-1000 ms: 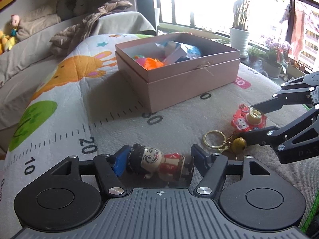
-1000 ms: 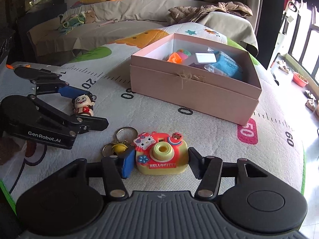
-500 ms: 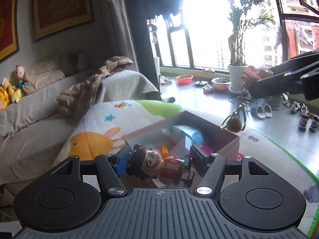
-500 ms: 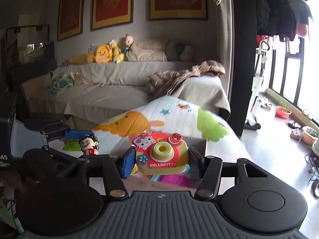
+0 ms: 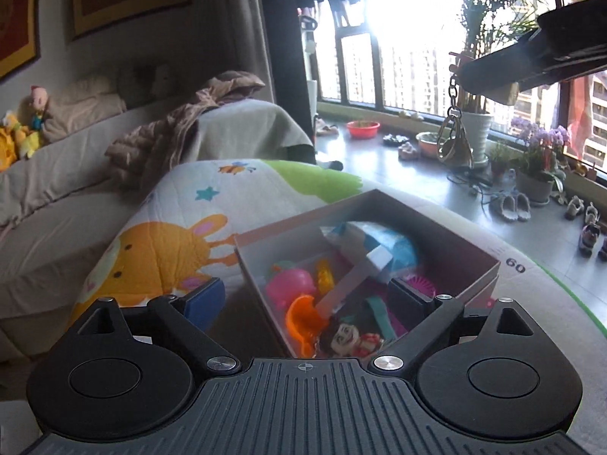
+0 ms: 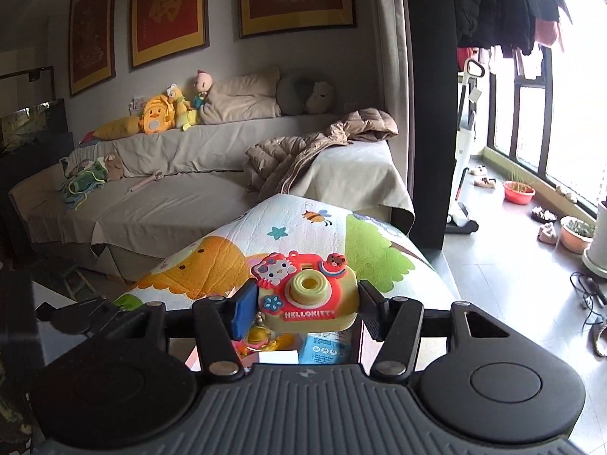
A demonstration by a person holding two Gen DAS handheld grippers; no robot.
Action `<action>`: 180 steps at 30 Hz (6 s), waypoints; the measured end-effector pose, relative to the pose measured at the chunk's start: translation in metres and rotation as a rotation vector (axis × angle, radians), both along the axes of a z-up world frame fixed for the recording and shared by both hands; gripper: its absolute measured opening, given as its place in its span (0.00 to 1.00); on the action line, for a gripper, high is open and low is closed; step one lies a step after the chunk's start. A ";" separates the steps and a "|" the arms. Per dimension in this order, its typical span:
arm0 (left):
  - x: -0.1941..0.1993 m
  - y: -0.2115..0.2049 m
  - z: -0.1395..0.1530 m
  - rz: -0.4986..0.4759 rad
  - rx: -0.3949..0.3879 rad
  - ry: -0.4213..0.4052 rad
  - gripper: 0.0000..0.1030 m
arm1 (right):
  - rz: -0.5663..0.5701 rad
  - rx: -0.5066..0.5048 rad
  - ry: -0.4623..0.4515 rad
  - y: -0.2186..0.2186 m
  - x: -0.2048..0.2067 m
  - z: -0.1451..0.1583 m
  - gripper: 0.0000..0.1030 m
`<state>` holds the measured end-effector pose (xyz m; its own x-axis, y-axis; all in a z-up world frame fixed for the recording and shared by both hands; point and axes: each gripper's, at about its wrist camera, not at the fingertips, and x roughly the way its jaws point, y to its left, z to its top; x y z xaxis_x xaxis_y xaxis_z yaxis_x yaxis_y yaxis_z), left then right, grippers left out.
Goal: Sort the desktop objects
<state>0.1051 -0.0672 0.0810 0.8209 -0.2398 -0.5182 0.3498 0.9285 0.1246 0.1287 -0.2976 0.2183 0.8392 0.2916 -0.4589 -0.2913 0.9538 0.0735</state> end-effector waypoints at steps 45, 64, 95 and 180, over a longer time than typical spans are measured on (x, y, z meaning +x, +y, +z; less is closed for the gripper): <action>-0.010 0.030 -0.059 0.139 -0.082 0.221 0.99 | 0.124 -0.184 0.297 0.078 0.094 -0.133 0.63; -0.023 0.029 -0.066 0.141 -0.081 0.218 0.99 | 0.132 -0.176 0.286 0.082 0.069 -0.130 0.38; -0.059 0.041 -0.086 0.290 -0.088 0.203 1.00 | -0.109 -0.130 0.241 0.054 -0.055 -0.198 1.00; -0.058 0.043 -0.087 0.285 -0.103 0.200 1.00 | -0.124 -0.116 0.194 0.051 -0.048 -0.201 1.00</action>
